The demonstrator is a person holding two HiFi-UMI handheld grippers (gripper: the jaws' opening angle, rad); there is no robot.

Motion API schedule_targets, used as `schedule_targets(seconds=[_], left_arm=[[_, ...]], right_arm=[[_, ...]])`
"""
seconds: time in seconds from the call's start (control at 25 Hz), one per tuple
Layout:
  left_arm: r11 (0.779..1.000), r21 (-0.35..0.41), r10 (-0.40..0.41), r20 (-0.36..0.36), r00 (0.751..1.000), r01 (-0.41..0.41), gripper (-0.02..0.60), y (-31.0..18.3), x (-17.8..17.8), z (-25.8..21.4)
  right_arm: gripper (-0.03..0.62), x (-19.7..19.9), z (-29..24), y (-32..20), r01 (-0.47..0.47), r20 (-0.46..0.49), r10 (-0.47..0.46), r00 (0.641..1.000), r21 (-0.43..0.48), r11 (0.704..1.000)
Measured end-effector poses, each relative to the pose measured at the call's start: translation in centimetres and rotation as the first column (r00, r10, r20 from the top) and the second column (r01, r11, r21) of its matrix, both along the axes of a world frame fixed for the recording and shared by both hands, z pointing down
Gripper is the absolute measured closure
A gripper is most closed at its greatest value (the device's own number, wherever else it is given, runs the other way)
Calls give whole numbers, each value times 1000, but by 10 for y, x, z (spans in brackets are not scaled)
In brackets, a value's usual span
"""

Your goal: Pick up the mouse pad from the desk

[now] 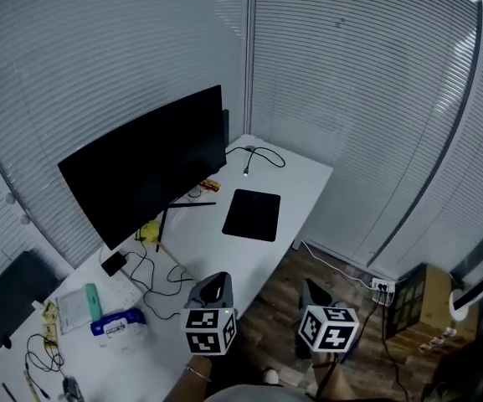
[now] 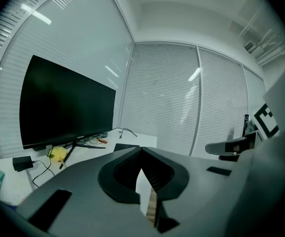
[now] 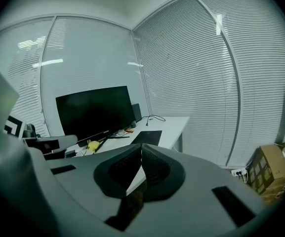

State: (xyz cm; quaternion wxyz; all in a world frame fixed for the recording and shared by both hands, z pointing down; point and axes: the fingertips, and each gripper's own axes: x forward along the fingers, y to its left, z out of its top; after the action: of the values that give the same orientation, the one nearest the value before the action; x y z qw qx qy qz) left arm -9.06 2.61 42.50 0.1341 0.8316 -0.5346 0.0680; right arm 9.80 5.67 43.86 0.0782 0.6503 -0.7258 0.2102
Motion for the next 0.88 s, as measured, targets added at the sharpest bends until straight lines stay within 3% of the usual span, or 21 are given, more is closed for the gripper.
schedule_targets(seconds=[0.88], left_arm=[[991,-40,-125,35,992,126,565,-57,68,20]], right_arm=[[560,96,9,-73,78,10,-78,997,-18,997]])
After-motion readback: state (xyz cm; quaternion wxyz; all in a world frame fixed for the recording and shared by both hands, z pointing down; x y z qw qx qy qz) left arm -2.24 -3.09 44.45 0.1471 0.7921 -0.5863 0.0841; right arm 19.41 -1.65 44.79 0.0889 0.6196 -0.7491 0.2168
